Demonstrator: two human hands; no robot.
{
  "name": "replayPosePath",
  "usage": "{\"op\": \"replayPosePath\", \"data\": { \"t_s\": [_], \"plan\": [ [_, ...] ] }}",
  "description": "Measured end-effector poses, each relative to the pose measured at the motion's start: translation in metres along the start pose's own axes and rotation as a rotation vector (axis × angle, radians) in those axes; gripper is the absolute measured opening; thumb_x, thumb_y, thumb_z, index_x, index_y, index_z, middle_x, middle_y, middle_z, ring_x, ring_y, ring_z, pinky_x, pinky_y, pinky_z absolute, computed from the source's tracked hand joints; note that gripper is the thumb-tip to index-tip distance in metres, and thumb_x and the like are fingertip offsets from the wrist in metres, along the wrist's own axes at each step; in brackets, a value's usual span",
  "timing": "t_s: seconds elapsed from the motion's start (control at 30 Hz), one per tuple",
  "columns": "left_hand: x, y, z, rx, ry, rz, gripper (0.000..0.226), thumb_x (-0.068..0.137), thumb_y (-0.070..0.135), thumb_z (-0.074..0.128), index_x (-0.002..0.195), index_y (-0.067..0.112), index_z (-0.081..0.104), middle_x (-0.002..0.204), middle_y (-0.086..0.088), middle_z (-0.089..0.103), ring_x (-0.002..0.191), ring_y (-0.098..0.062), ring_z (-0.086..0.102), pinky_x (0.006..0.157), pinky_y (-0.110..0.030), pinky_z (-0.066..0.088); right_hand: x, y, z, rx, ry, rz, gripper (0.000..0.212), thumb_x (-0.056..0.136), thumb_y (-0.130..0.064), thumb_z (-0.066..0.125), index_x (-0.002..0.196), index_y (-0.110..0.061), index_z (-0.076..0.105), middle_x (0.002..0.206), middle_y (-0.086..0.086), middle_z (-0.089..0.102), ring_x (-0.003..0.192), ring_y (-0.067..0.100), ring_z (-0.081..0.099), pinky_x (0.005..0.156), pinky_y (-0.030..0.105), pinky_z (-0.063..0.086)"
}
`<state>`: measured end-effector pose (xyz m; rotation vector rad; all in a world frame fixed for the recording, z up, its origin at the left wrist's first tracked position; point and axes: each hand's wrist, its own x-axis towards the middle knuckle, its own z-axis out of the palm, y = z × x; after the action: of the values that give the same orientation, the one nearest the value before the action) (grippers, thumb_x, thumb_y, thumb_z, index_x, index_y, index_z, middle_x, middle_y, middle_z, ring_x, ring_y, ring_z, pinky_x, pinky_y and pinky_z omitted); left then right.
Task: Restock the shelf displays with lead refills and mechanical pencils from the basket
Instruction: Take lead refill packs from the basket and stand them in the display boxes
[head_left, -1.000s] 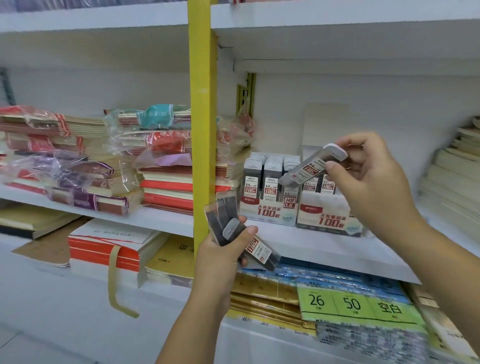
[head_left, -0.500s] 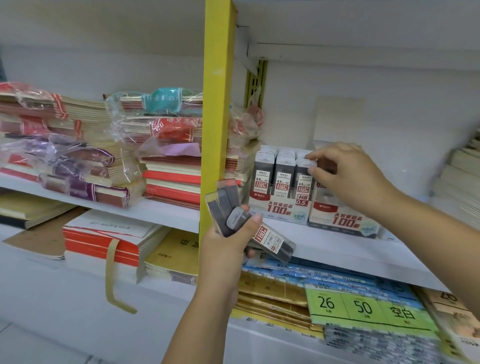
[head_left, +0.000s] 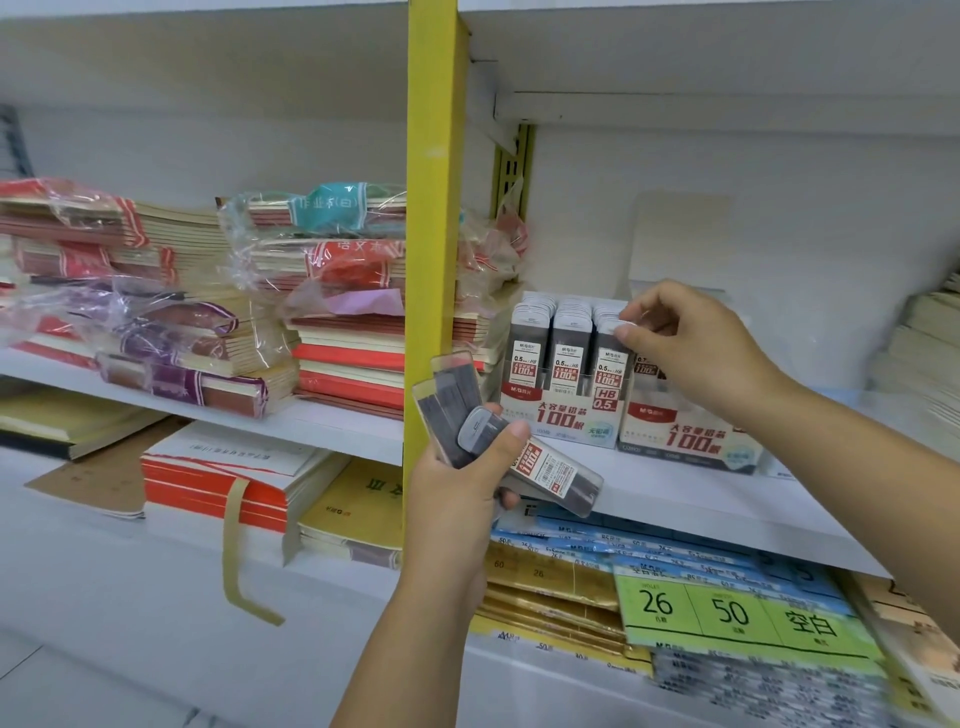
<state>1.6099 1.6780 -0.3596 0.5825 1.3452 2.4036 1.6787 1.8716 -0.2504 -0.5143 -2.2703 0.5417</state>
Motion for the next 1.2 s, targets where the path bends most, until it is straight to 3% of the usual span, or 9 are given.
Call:
{"op": "replayPosePath", "data": {
  "t_s": [0.1, 0.17, 0.3, 0.5, 0.63, 0.9, 0.97, 1.07, 1.2],
  "plan": [
    [0.000, 0.003, -0.001, -0.034, -0.008, -0.002, 0.020, 0.068, 0.037, 0.083, 0.085, 0.042, 0.074, 0.087, 0.001, 0.078, 0.073, -0.009, 0.071, 0.051, -0.018, 0.049, -0.016, -0.003, -0.001, -0.267, 0.129, -0.141, 0.026, 0.089, -0.035, 0.064, 0.114, -0.030, 0.062, 0.102, -0.007, 0.050, 0.110, 0.016, 0.045, 0.088, 0.029, 0.037],
    [0.000, 0.003, -0.002, -0.056, -0.007, -0.003, 0.034, 0.060, 0.042, 0.083, 0.092, 0.035, 0.072, 0.089, -0.001, 0.078, 0.077, -0.013, 0.071, 0.051, -0.019, 0.049, -0.041, -0.009, 0.000, -0.205, 0.174, -0.235, 0.028, 0.090, -0.036, 0.057, 0.118, -0.029, 0.061, 0.101, -0.015, 0.048, 0.105, 0.006, 0.046, 0.088, 0.026, 0.039],
    [-0.004, 0.004, -0.001, -0.049, -0.056, -0.002, 0.039, 0.059, 0.042, 0.084, 0.094, 0.032, 0.072, 0.089, -0.003, 0.076, 0.077, -0.015, 0.067, 0.052, -0.021, 0.048, -0.094, -0.013, 0.020, 0.079, -0.149, -0.219, 0.019, 0.088, -0.038, 0.053, 0.104, -0.047, 0.057, 0.088, -0.027, 0.059, 0.090, -0.012, 0.053, 0.069, 0.012, 0.045],
    [-0.012, 0.001, 0.004, -0.010, -0.146, -0.044, 0.048, 0.066, 0.046, 0.079, 0.107, 0.022, 0.070, 0.082, -0.002, 0.070, 0.070, -0.011, 0.059, 0.052, -0.022, 0.046, -0.114, -0.011, 0.037, 0.483, -0.328, -0.003, 0.044, 0.091, -0.011, 0.065, 0.118, -0.045, 0.057, 0.088, -0.009, 0.068, 0.078, 0.011, 0.067, 0.067, 0.027, 0.057],
    [-0.010, 0.001, 0.001, 0.011, -0.178, -0.066, 0.048, 0.076, 0.048, 0.072, 0.114, 0.020, 0.068, 0.084, -0.004, 0.069, 0.070, -0.006, 0.059, 0.051, -0.020, 0.045, -0.116, -0.006, 0.034, 0.503, -0.312, 0.029, 0.061, 0.092, -0.008, 0.062, 0.131, -0.051, 0.044, 0.090, -0.010, 0.067, 0.078, 0.011, 0.069, 0.066, 0.025, 0.056],
    [-0.010, -0.005, 0.007, 0.120, -0.222, -0.048, 0.019, 0.081, 0.044, 0.072, 0.095, 0.030, 0.075, 0.067, -0.002, 0.062, 0.058, -0.010, 0.053, 0.049, -0.020, 0.045, -0.116, -0.006, 0.025, 0.481, -0.490, -0.013, 0.091, 0.089, 0.001, 0.062, 0.133, -0.070, 0.025, 0.095, -0.022, 0.058, 0.073, 0.015, 0.068, 0.062, 0.025, 0.053],
    [-0.010, -0.004, 0.014, 0.142, -0.235, -0.033, 0.024, 0.079, 0.053, 0.066, 0.095, 0.035, 0.073, 0.069, -0.001, 0.062, 0.057, -0.008, 0.052, 0.049, -0.021, 0.044, -0.111, -0.009, 0.017, 0.469, -0.434, -0.010, 0.088, 0.086, 0.004, 0.064, 0.130, -0.066, 0.033, 0.097, -0.018, 0.062, 0.075, 0.014, 0.070, 0.064, 0.028, 0.057],
    [-0.009, -0.003, 0.022, 0.117, -0.262, -0.042, 0.021, 0.092, 0.049, 0.057, 0.080, 0.041, 0.071, 0.078, 0.001, 0.066, 0.058, -0.007, 0.053, 0.048, -0.022, 0.042, -0.088, -0.003, -0.011, 0.474, -0.116, -0.022, 0.075, 0.082, 0.001, 0.071, 0.116, -0.057, 0.038, 0.100, -0.006, 0.070, 0.084, 0.012, 0.070, 0.074, 0.038, 0.058],
    [-0.007, -0.004, 0.027, 0.143, -0.256, -0.049, 0.022, 0.105, 0.030, 0.048, 0.095, 0.039, 0.066, 0.085, 0.000, 0.072, 0.059, -0.008, 0.059, 0.045, -0.023, 0.044, -0.044, 0.011, -0.054, 0.339, 0.191, -0.126, 0.058, 0.085, -0.005, 0.070, 0.099, -0.047, 0.033, 0.086, -0.012, 0.073, 0.074, 0.002, 0.065, 0.067, 0.019, 0.051]
  ]
}}
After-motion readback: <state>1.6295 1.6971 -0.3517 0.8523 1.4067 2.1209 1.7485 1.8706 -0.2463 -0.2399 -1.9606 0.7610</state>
